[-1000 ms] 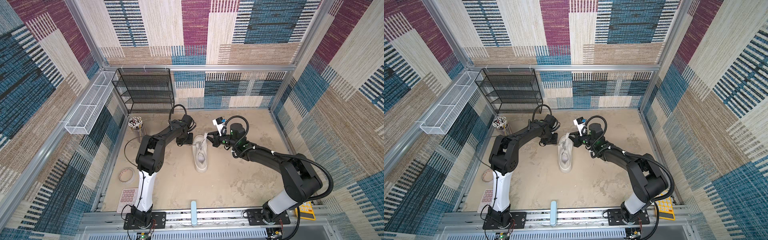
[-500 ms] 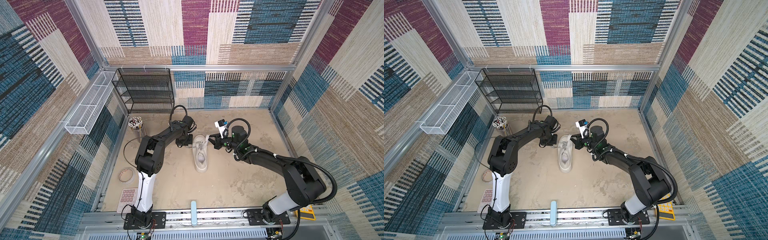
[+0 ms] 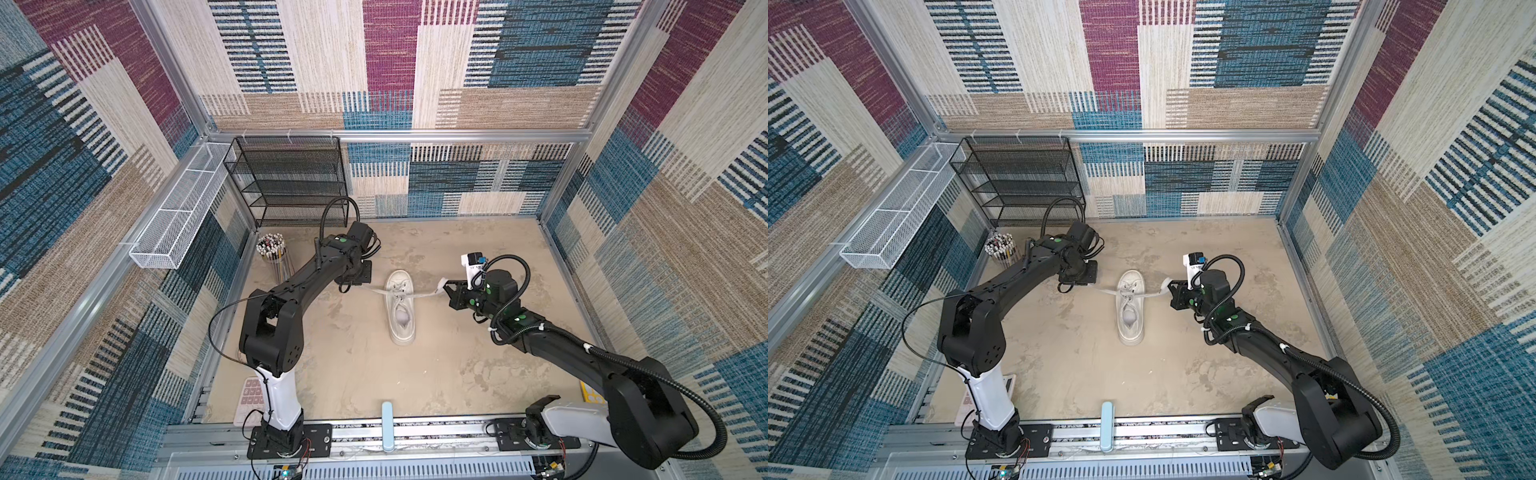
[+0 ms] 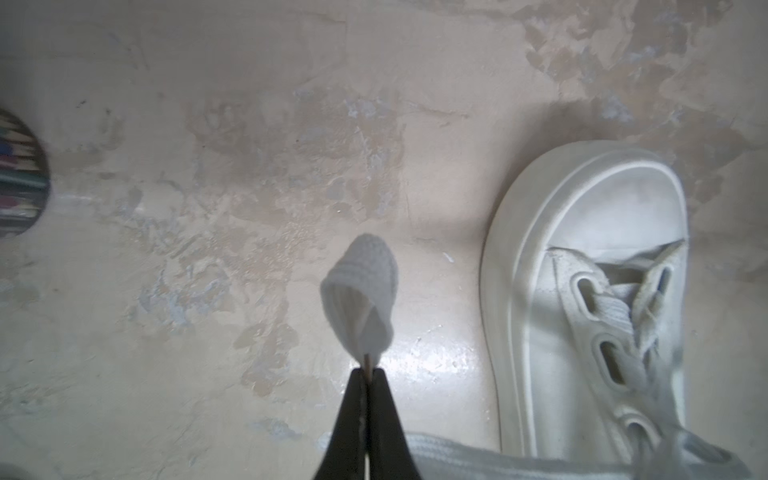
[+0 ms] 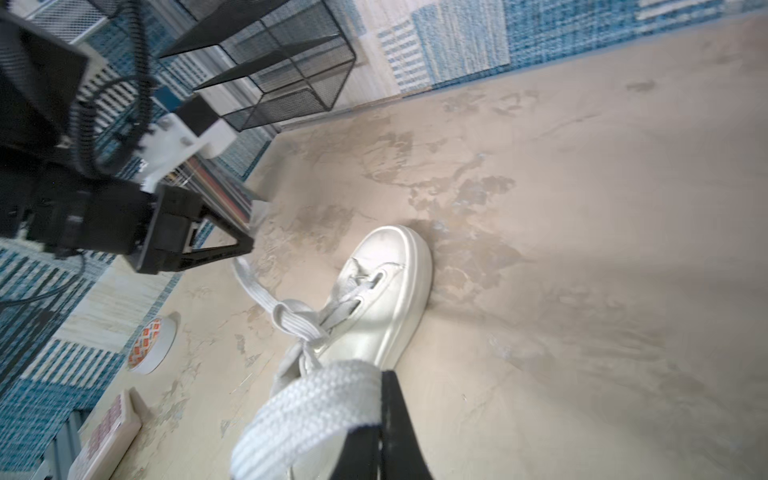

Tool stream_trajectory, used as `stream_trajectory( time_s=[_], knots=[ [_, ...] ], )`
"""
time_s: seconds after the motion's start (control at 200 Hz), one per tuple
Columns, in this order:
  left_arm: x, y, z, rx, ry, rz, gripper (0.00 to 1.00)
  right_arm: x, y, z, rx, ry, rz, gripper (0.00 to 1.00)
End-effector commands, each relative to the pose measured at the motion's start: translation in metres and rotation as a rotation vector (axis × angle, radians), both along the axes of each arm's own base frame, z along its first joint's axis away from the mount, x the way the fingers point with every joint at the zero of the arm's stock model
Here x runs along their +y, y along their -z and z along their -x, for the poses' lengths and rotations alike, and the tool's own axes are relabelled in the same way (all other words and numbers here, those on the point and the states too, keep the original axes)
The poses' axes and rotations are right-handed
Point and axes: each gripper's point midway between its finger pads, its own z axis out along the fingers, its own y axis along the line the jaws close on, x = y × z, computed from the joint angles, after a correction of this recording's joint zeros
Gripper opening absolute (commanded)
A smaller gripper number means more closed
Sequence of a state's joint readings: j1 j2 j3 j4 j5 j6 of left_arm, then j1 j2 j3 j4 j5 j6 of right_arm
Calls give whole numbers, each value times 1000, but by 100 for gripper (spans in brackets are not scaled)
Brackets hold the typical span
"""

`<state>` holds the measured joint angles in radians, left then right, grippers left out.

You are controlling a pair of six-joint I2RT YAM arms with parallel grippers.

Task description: Tie the shoes

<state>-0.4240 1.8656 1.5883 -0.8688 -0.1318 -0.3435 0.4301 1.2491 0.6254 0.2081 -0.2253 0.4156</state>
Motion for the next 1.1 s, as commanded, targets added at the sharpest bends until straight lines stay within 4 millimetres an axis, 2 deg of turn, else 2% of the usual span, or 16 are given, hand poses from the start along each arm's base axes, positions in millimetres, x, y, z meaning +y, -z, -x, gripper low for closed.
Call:
stream_trajectory(
  time_s=[0.0,0.19,0.396,0.471,0.546,0.846,0.977,1.092],
  knots=[
    [14,-6,11,14,24,-61,0,-33,21,-3,113,196,49,0],
    [25,-3,20,36,26,-97,0,-95,49,8,240,569,62,0],
    [32,-5,25,37,20,-109,0,-137,79,27,340,801,74,0],
    [34,-4,26,44,20,-119,0,-146,92,30,387,842,81,0],
    [38,-2,27,51,18,-134,0,-150,97,30,400,870,82,0],
    [72,-1,27,76,-34,-169,0,-175,118,45,476,992,53,0],
    [79,14,32,127,-57,-166,0,-181,129,51,516,1022,45,0],
    [83,35,39,183,-67,-167,0,-181,135,51,541,1022,47,0]
  ],
)
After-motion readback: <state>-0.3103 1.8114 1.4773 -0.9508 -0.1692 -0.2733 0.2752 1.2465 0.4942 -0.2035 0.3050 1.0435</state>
